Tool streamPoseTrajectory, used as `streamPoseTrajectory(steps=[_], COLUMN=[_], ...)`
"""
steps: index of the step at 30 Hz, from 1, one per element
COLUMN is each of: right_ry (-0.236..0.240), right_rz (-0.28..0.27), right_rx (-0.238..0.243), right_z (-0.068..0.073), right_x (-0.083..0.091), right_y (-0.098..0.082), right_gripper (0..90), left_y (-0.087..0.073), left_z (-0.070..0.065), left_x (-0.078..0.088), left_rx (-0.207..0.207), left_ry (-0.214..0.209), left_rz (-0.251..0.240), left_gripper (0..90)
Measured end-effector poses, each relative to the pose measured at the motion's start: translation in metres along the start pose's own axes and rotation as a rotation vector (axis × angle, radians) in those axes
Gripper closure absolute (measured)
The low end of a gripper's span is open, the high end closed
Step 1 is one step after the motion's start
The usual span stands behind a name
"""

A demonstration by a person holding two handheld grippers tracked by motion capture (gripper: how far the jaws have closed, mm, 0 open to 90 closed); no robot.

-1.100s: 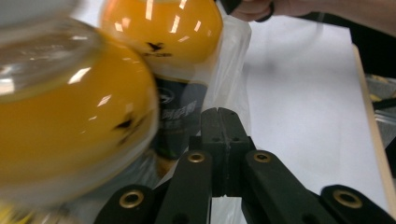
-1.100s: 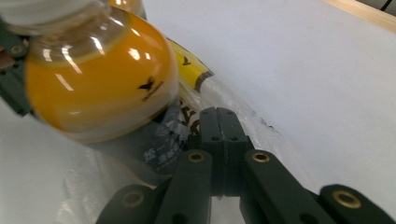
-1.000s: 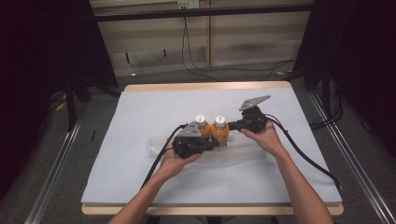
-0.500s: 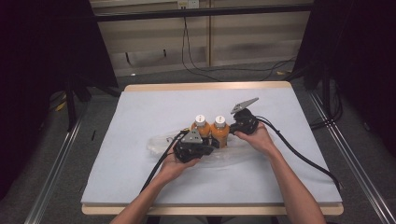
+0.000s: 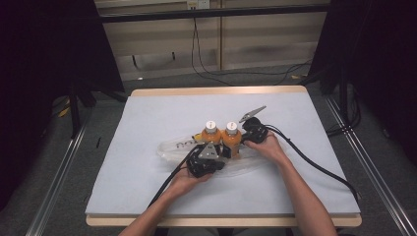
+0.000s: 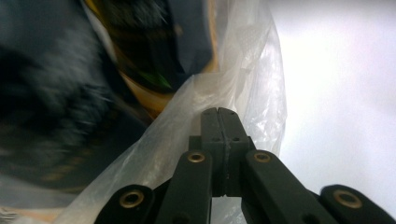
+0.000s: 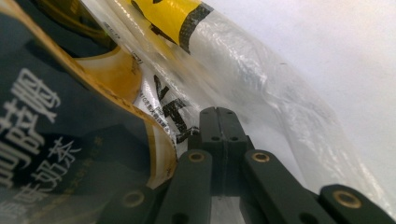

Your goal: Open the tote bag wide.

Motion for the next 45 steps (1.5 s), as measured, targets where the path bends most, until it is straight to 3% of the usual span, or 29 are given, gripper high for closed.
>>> streamPoseTrajectory(steps=[5,8,18,21,25,38,42,45], right_ry=[-0.005,-0.043,-0.106,-0.104,-0.113,-0.141,-0.142,-0.156], right_rz=[-0.003,-0.002,0.018,0.011,0.007,0.006,0.005,0.002], right_rx=[-0.003,0.005,0.035,0.036,0.03,0.011,-0.024,-0.009], right_z=[-0.002,-0.003,-0.004,-0.005,-0.006,-0.013,-0.016,-0.018], right_x=[-0.001,-0.002,-0.006,-0.008,-0.009,-0.018,-0.02,-0.022], right_y=[0.001,0.004,0.011,0.012,0.014,0.023,0.025,0.027], right_gripper=[90.0,90.0,90.0,90.0,90.0,90.0,90.0,90.0], left_y=[0.0,0.0,-0.001,-0.001,-0.002,-0.003,-0.003,-0.003], left_z=[-0.001,-0.004,-0.013,-0.017,-0.019,-0.027,-0.029,-0.033], left_x=[-0.001,-0.002,-0.001,0.001,0.0,0.0,0.0,0.0], left_rx=[0.01,0.017,-0.014,-0.02,-0.012,-0.022,-0.029,-0.031], left_ry=[-0.007,-0.04,-0.072,-0.08,-0.094,-0.122,-0.124,-0.131], left_rz=[-0.007,-0.008,0.021,0.047,0.021,0.024,0.026,0.032], left_gripper=[90.0,90.0,90.0,90.0,90.0,90.0,90.0,90.0])
Point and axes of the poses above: each handheld gripper's, and its own axes: x roughly backward along the jaws, y roughly out of its top, z roughly to its left, the point moved 4 cm from there along -x, roughly forward along the jaws, and after that the axes turned 12 degrees about -y, right-handed, at the moved point
